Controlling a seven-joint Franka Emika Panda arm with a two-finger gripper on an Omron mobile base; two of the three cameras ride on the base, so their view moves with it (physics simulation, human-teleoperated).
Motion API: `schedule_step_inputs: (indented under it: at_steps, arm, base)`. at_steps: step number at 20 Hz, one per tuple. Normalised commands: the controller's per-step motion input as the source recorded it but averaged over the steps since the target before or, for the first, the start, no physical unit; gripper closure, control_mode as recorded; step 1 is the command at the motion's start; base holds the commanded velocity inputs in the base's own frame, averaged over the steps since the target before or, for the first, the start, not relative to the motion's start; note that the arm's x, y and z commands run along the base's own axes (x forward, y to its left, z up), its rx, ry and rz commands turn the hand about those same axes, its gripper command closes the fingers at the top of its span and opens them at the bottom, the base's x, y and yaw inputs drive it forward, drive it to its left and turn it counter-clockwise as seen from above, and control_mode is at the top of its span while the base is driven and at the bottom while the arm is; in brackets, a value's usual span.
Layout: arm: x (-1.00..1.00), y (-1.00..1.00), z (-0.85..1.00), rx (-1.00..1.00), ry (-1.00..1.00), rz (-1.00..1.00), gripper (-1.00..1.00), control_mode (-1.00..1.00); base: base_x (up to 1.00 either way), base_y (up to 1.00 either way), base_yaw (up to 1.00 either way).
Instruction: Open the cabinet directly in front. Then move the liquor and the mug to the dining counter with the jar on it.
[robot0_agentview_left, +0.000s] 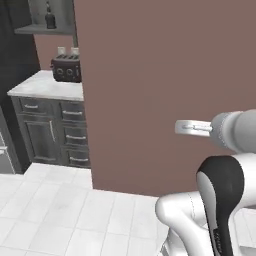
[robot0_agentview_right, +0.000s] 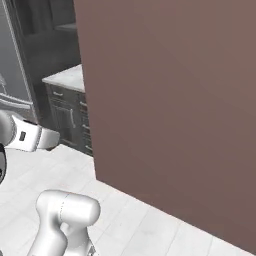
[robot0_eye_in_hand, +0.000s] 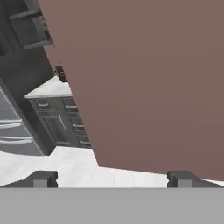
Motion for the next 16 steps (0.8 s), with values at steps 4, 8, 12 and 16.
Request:
schedule_step_inputs:
  at_steps: [4, 8, 12, 16]
  arm:
    - [0.00, 0.00, 0.00, 0.00, 0.00, 0.00, -1.00, 1.00]
    - [0.00, 0.00, 0.00, 0.00, 0.00, 0.00, -1.00, 1.00]
    - [0.00, 0.00, 0.00, 0.00, 0.00, 0.00, -1.00, 1.00]
    - [0.00, 0.00, 0.00, 0.00, 0.00, 0.00, -1.00, 1.00]
  base:
    - [0.20, 0.09, 0.76]
    - [0.61, -0.32, 0.57]
    - [0.45, -0.98, 0.34]
    - [0.80, -0.66, 0.23]
